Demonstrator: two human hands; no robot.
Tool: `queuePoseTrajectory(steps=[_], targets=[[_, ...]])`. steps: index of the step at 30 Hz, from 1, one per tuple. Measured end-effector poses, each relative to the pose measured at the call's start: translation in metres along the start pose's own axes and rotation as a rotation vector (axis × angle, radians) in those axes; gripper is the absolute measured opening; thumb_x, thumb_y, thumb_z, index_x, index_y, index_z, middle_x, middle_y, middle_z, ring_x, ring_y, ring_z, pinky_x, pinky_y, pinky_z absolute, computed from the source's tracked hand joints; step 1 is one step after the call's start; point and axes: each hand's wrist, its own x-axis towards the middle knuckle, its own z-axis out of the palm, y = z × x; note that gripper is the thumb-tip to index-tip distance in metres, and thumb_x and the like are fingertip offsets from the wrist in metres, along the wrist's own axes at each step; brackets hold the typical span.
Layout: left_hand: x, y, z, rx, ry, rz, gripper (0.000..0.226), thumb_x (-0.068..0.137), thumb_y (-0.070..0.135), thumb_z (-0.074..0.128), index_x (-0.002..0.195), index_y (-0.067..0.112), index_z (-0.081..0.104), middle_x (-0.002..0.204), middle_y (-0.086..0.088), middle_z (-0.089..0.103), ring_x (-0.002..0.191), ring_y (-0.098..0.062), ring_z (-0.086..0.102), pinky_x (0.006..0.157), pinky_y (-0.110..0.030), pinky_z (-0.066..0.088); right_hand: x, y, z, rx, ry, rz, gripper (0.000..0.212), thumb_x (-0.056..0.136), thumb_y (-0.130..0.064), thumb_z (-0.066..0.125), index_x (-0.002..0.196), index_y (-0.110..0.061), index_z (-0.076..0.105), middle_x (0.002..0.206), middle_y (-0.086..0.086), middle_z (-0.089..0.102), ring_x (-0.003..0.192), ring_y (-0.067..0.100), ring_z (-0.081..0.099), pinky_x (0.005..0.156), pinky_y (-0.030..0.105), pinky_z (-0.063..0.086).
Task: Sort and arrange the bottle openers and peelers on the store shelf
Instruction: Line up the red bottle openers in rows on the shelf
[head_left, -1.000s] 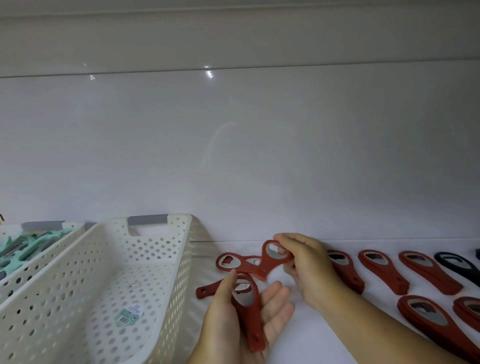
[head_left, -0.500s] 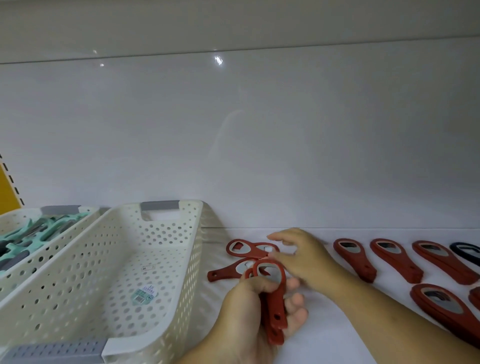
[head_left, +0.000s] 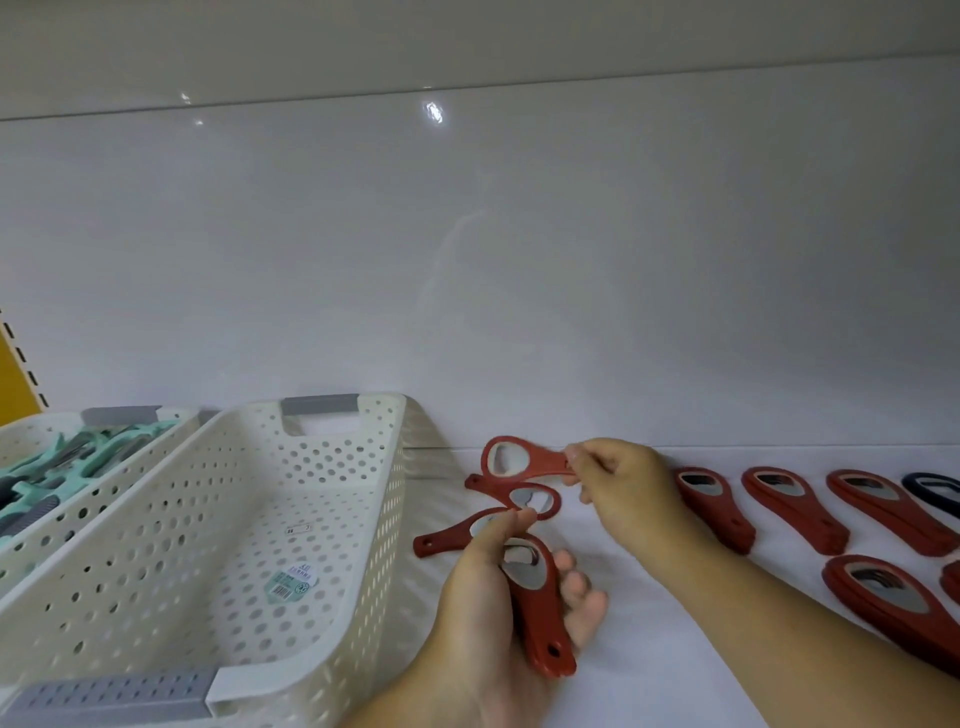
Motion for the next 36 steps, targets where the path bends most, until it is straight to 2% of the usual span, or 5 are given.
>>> queuePoseTrajectory(steps=[6, 10, 17, 23, 36], targets=[[0.01, -0.001, -0.003, -0.095, 0.062, 0.243, 0.044, 0.088, 0.027, 0.062, 0.119, -0.002, 0.052, 0.096, -0.025, 0.063, 0.065, -0.03, 0.071, 0.058, -0.038, 0.06, -0.006, -0.019, -0.007, 0.531, -0.177, 0.193, 0.026, 0.088, -0.003, 0.057, 0.063, -0.004, 0.065, 0.053, 0.007, 0.058, 0.041, 0.011, 0.041, 0.039, 0.019, 0.031], [0.008, -0.003, -0.004, 0.008, 0.07, 0.36, 0.03, 0.096, 0.02, 0.05, 0.094, -0.009, 0.055, 0.067, -0.019, 0.069, 0.06, -0.023, 0.069, 0.055, -0.025, 0.058, -0.013, -0.023, -0.008, 0.367, -0.471, 0.202, 0.022, 0.078, -0.007, 0.069, 0.057, -0.005, 0.061, 0.043, 0.002, 0.045, 0.04, 0.009, 0.034, 0.041, 0.017, 0.026], [0.002, 0.003, -0.002, -0.086, 0.085, 0.265, 0.027, 0.096, 0.012, 0.034, 0.094, 0.011, 0.061, 0.087, -0.026, 0.071, 0.079, -0.034, 0.071, 0.087, -0.047, 0.051, -0.007, -0.005, 0.003, 0.04, -0.178, -0.03, 0.019, 0.082, -0.008, 0.069, 0.074, -0.025, 0.068, 0.069, -0.008, 0.061, 0.066, 0.006, 0.054, 0.062, 0.014, 0.043], [0.001, 0.002, 0.0, -0.009, -0.042, 0.117, 0.019, 0.08, 0.021, 0.054, 0.081, 0.004, 0.062, 0.065, -0.01, 0.054, 0.04, -0.015, 0.043, 0.034, -0.018, 0.035, -0.005, 0.003, 0.006, -0.414, -0.354, -0.14, 0.021, 0.078, -0.021, 0.073, 0.097, -0.027, 0.07, 0.104, -0.014, 0.056, 0.103, 0.007, 0.055, 0.095, 0.026, 0.043], [-0.003, 0.002, 0.001, 0.006, 0.015, 0.002, 0.047, 0.09, 0.028, 0.055, 0.051, 0.005, 0.066, 0.065, -0.016, 0.061, 0.043, -0.024, 0.061, 0.041, -0.03, 0.055, -0.001, 0.009, 0.008, -0.263, -0.073, -0.156, 0.018, 0.097, -0.017, 0.049, 0.081, -0.025, 0.054, 0.085, -0.004, 0.065, 0.081, 0.015, 0.059, 0.074, 0.028, 0.048]])
